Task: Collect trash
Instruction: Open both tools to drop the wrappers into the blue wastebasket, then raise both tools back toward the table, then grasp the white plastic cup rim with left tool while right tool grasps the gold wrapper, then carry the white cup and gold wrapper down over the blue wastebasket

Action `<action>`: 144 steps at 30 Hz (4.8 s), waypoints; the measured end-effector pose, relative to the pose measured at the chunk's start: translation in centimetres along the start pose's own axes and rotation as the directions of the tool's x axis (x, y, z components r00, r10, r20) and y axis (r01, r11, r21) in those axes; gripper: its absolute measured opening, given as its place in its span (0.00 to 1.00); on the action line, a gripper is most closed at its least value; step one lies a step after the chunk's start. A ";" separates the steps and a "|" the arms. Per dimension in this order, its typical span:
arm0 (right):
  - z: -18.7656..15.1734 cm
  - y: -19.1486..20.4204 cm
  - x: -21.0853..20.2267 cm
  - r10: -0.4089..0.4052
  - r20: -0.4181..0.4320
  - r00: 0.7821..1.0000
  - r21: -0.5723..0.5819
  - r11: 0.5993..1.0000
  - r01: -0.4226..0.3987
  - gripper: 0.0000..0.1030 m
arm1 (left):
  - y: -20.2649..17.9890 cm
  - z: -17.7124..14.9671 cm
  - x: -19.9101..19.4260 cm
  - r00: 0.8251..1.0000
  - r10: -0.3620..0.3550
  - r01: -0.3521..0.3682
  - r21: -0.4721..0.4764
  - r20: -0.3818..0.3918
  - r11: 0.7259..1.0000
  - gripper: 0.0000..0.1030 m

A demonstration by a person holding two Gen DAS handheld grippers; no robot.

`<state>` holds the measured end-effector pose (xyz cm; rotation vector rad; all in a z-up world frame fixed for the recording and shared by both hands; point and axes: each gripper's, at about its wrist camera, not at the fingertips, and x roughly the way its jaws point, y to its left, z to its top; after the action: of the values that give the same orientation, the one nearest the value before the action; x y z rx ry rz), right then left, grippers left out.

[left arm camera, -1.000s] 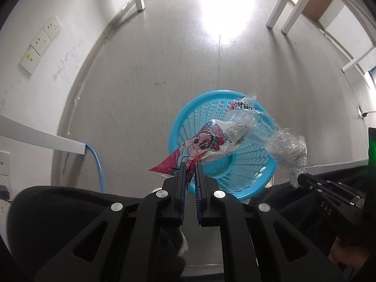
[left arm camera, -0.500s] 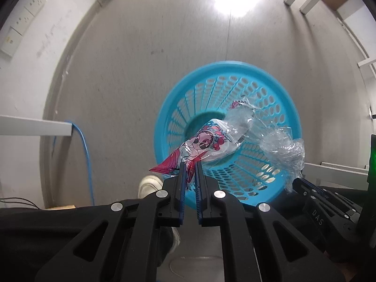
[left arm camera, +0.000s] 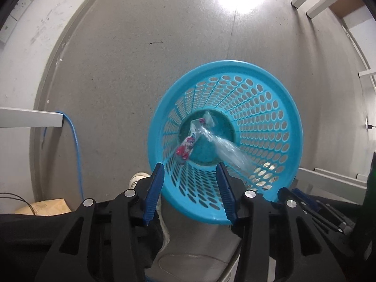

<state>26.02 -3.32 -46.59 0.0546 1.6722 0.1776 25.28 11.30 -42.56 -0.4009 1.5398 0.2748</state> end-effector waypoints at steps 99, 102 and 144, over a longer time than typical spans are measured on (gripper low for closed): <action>-8.2 3.5 -44.8 0.373 0.618 0.692 -0.410 0.904 -0.122 0.53 | -2.7 -3.3 -43.4 0.636 -0.277 0.125 0.258 0.720 0.958 0.88; -7.7 3.7 -44.9 0.385 0.610 0.693 -0.416 0.899 -0.134 0.43 | -2.7 -1.6 -43.5 0.650 -0.276 0.134 0.250 0.708 0.959 0.85; -28.9 1.1 -44.2 0.505 0.594 0.626 -0.613 0.788 -0.055 0.01 | 0.5 -21.5 -41.6 0.609 -0.390 0.203 0.339 0.690 0.919 0.07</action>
<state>2.12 -10.94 -0.12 -0.0300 0.7174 0.7870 4.71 5.96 -0.83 -0.2970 0.6416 -0.0221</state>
